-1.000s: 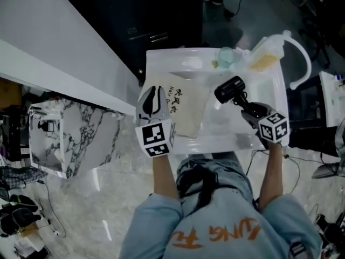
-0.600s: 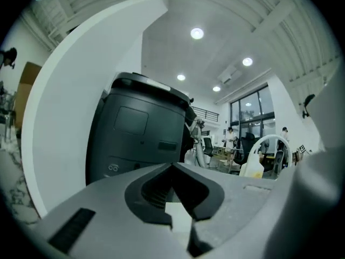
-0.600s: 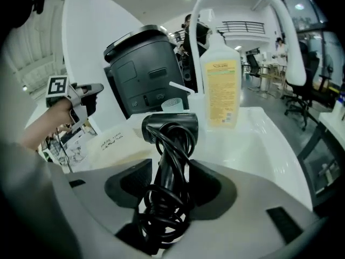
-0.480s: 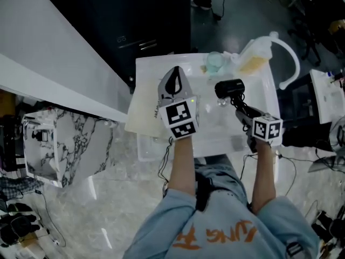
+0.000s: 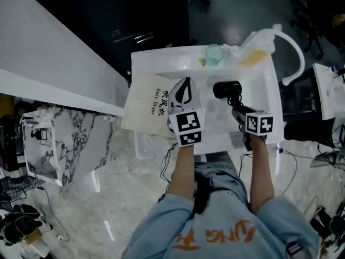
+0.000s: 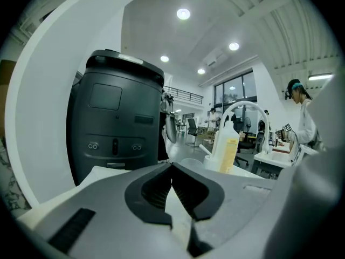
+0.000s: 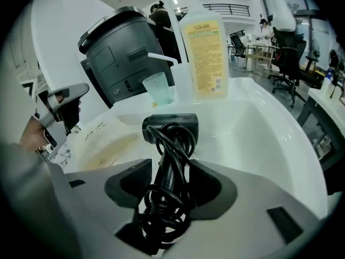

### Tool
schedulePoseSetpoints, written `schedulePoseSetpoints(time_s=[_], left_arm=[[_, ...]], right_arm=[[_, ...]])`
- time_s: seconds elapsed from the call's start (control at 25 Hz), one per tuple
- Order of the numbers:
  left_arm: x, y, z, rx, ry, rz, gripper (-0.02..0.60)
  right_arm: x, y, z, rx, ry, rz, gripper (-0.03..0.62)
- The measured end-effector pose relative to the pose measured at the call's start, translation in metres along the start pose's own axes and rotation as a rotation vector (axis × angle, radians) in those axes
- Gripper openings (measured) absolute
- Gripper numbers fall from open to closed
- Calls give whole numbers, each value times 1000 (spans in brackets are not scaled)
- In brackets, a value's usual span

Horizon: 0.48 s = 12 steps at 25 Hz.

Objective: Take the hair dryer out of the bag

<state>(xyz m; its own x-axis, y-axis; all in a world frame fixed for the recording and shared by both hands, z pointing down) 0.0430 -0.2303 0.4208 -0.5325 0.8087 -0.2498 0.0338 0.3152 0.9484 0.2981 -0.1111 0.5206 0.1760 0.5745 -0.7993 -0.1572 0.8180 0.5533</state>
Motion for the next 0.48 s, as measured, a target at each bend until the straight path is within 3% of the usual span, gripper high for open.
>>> schedulePoseSetpoints(time_s=[0.48], left_arm=[[-14, 40, -15, 28, -73, -131, 3]], right_arm=[[-52, -7, 8, 23, 41, -156, 219]])
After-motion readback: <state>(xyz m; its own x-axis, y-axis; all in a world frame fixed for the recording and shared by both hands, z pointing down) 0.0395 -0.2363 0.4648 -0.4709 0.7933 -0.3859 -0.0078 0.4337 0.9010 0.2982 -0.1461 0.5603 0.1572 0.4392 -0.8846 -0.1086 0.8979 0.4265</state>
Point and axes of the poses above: the fingertips, and each gripper's own axes: x backward along the fingers, z to its right, y out of its underside, the point moved 9 cm from there along x, backward along the fingers, and after that the axes turned 3 degrees about x, right-handed, at the moved point
